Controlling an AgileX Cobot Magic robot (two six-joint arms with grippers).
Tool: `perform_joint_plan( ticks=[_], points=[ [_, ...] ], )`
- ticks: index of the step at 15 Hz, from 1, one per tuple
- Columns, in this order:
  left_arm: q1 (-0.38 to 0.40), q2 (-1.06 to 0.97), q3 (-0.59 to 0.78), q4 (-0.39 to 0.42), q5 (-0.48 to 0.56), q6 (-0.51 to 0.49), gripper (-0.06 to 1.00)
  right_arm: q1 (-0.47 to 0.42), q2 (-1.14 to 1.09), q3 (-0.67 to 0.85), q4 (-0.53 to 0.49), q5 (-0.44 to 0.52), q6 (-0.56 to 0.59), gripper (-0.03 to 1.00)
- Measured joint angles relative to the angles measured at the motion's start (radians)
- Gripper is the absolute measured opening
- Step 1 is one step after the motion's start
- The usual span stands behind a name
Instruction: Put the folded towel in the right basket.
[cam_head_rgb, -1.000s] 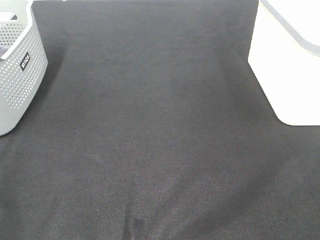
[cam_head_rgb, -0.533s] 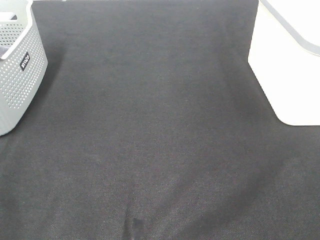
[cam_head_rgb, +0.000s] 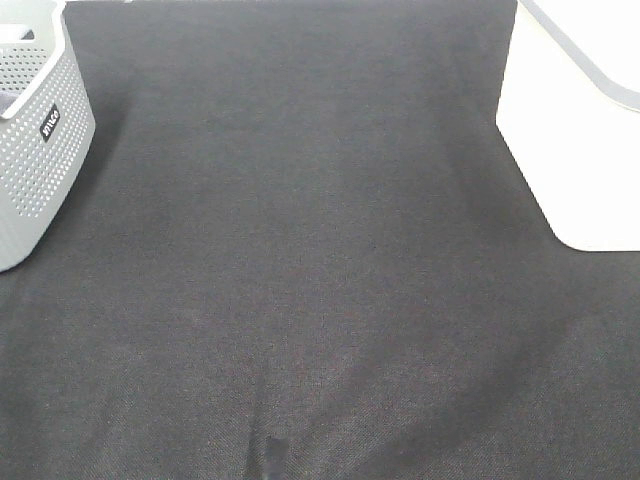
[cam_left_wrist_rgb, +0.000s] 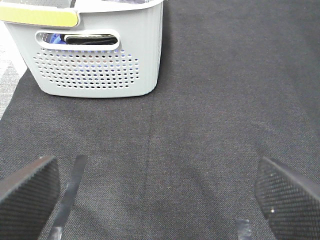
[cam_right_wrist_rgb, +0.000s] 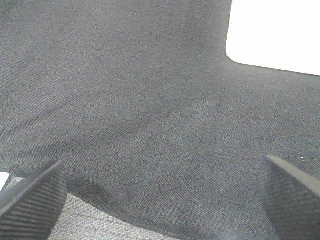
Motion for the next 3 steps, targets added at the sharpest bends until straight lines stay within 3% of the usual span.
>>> perform_joint_plan(
  ticks=[3],
  points=[
    [0.0,0.0,0.0,0.0,0.0,0.0,0.99,0.0,0.0,0.0,0.0,0.0,0.0,0.98]
  ],
)
